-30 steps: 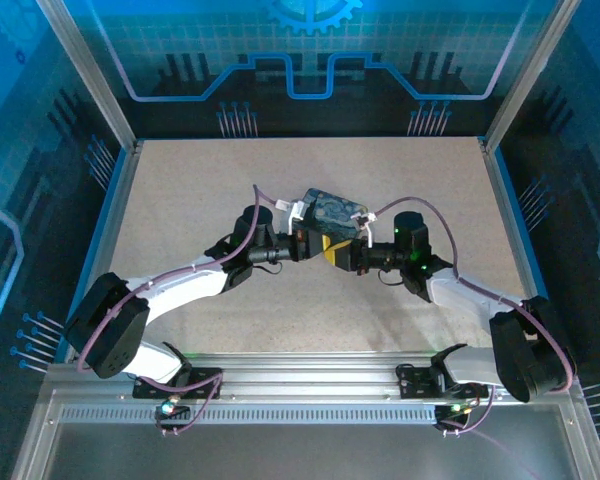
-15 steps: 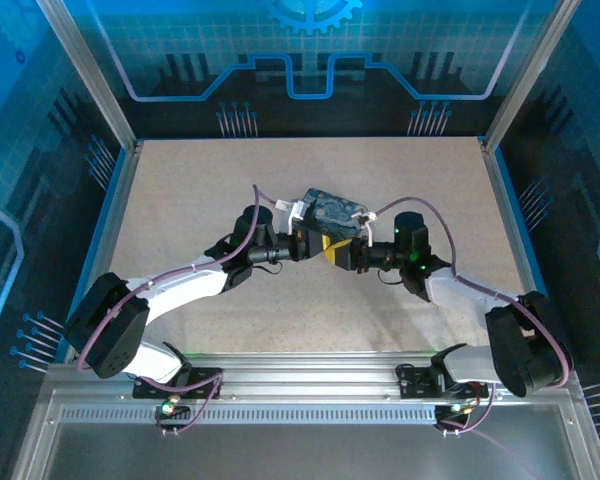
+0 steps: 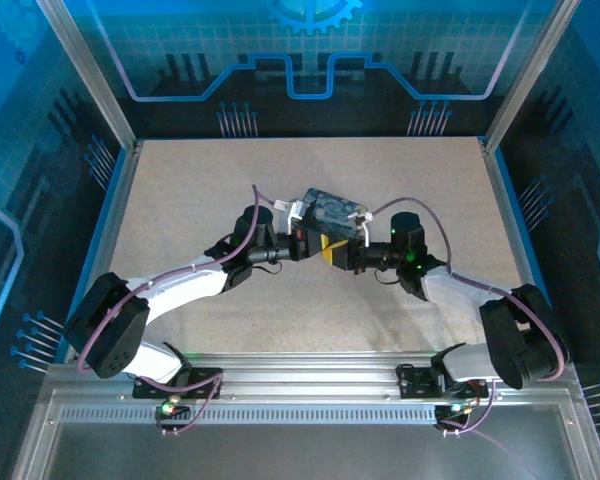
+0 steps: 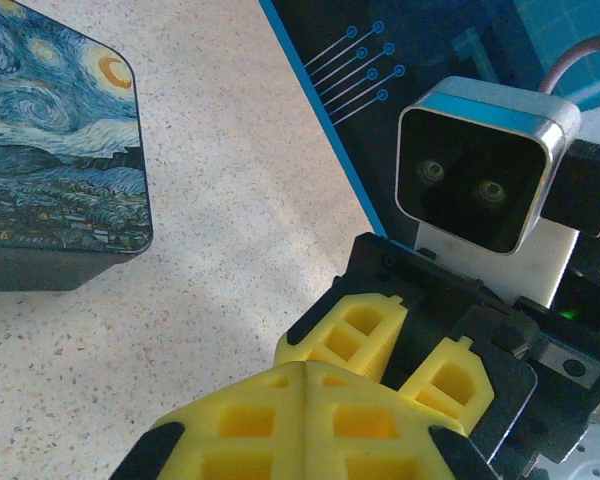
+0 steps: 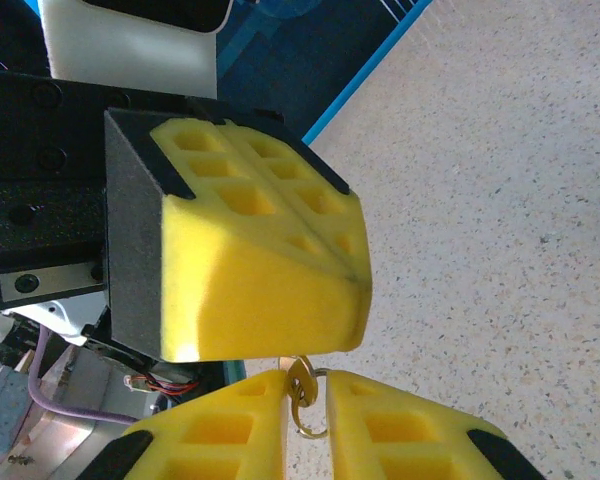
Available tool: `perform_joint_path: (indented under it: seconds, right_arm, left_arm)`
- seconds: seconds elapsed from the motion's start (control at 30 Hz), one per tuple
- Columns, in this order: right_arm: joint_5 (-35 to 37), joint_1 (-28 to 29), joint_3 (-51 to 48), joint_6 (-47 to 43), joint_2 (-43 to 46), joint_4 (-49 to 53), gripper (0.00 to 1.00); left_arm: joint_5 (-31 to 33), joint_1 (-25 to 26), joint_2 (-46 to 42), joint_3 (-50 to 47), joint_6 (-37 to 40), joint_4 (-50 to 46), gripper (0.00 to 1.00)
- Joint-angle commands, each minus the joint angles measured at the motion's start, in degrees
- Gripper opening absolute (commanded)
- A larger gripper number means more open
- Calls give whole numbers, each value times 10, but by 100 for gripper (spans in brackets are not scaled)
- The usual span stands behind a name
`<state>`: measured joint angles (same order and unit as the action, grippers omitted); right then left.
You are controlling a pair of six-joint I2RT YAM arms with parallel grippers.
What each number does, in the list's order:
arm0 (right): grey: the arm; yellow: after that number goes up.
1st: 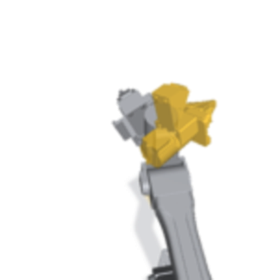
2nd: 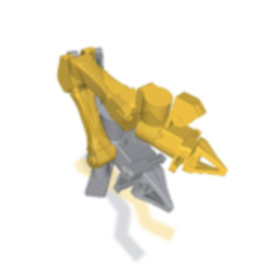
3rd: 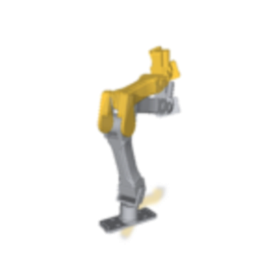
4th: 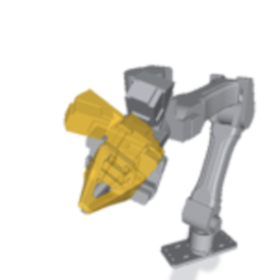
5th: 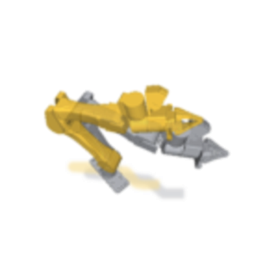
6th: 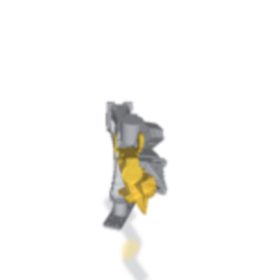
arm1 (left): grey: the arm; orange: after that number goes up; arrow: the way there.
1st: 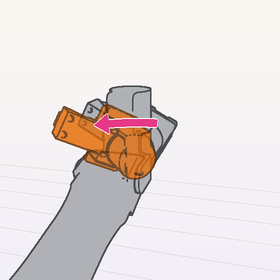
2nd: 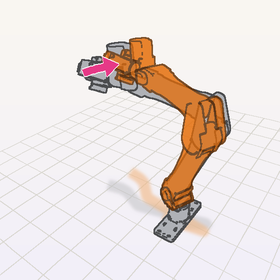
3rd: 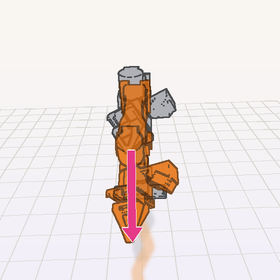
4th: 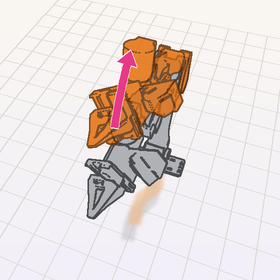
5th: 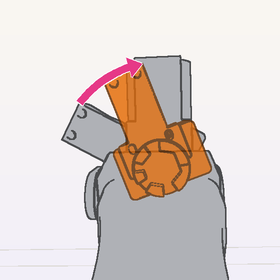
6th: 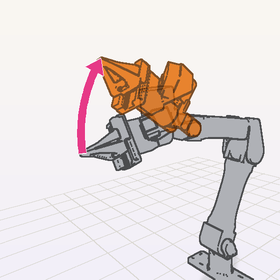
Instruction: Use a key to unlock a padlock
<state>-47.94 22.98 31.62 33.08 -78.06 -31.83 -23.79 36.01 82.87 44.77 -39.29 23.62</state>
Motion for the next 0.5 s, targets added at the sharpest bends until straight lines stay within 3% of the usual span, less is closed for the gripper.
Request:
perform_joint_path:
  seconds: [0.0,0.3,0.4,0.47]
  right_arm:
    - [-1,9,15,5,-12,-11,18]
    - [13,9,14,-1,-6,3,2]
    - [26,7,14,-17,2,33,0]
    - [37,4,16,-33,9,66,0]
  left_arm:
    - [-6,2,-8,6,-5,11,0]
    - [-2,2,-11,5,-4,8,0]
    - [2,-1,-19,8,4,-5,12]
    - [8,-8,-29,8,13,-24,29]
